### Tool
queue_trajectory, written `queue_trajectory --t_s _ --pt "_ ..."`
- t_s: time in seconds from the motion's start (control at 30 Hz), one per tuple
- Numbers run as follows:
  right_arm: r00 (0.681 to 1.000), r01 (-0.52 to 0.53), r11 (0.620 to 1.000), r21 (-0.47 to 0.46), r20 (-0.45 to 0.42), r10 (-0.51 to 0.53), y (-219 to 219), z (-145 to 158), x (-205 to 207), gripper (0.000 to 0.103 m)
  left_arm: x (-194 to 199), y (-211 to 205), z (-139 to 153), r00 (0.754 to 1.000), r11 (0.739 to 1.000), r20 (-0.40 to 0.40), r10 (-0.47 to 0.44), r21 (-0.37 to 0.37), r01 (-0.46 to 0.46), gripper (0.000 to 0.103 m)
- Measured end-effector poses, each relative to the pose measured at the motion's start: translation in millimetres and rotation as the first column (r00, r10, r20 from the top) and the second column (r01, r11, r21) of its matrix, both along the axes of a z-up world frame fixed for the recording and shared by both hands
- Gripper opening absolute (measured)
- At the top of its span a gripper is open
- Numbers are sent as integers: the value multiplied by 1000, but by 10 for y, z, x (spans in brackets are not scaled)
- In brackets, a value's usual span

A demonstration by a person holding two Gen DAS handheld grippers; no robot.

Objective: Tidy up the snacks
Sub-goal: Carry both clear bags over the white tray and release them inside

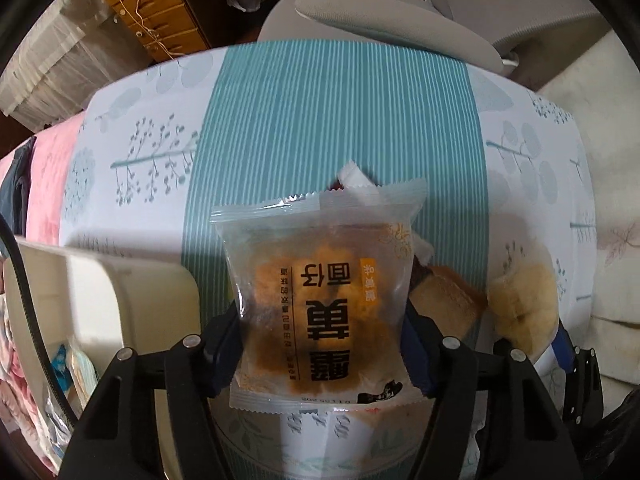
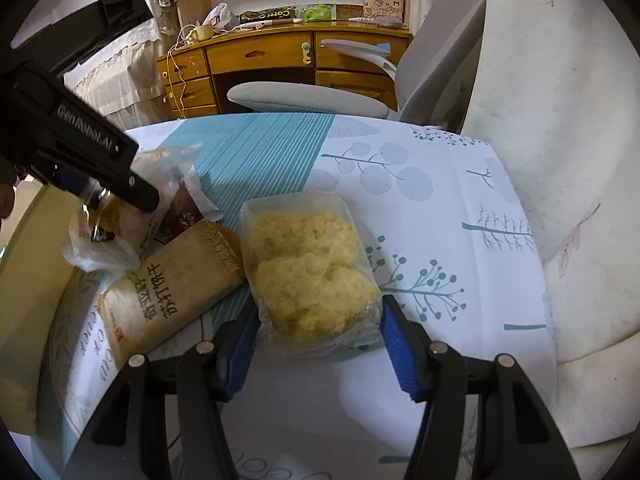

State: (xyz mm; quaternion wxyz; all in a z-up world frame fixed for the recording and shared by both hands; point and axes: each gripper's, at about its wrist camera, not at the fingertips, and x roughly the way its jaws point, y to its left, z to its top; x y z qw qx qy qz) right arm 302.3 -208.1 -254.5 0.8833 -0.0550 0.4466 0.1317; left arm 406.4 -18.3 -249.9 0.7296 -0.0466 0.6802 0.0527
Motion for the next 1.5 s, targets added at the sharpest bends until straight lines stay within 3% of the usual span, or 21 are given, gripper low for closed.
queue_trajectory --t_s 0.47,0.77,0.97,1.3,1.5 --pt "999 40 999 25 29 -41 -116 496 -358 59 -799 -199 323 997 995 -49 -58 -89 54 67" --pt "996 73 994 80 37 -76 -75 786 -719 59 -1294 -252 772 993 985 -6 -114 -132 112 67" --pt "999 39 994 100 34 -42 80 935 -963 59 -1667 -114 1095 989 974 37 -141 -173 145 67" --pt "998 52 993 101 34 -56 492 1152 -1391 59 -2168 247 1331 980 955 76 -184 -221 196 68" --pt "997 71 986 152 14 -74 851 1257 -1639 59 -2449 641 1464 971 942 109 -214 -242 234 68"
